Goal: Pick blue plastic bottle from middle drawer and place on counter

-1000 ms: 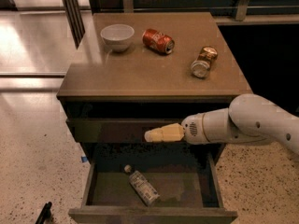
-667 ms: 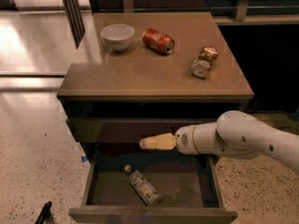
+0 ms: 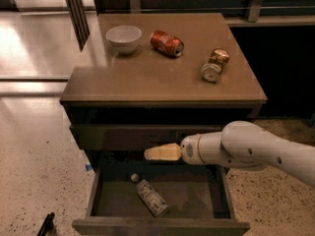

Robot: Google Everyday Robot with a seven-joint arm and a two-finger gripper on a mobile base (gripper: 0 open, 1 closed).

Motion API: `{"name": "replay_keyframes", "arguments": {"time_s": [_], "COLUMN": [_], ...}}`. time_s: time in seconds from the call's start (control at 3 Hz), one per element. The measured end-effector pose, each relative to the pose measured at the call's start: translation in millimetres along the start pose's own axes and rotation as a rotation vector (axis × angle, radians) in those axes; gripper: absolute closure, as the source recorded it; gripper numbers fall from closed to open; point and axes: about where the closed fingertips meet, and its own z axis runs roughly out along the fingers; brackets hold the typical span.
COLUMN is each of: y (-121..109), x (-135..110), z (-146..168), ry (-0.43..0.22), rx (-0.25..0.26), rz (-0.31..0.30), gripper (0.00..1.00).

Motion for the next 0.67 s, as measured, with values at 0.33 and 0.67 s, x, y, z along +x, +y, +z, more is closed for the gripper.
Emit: {"name": "replay_keyframes", "arguments": {"time_s": [0.33, 0.67], "y": [3.8, 2.2], "x": [22.3, 45.1], "z": [34.0, 62.0], "ry": [0.029, 0.032], "rx": [0.015, 0.028], "rz": [-0.056, -0.069], "gripper": [0.0, 0.0]}}
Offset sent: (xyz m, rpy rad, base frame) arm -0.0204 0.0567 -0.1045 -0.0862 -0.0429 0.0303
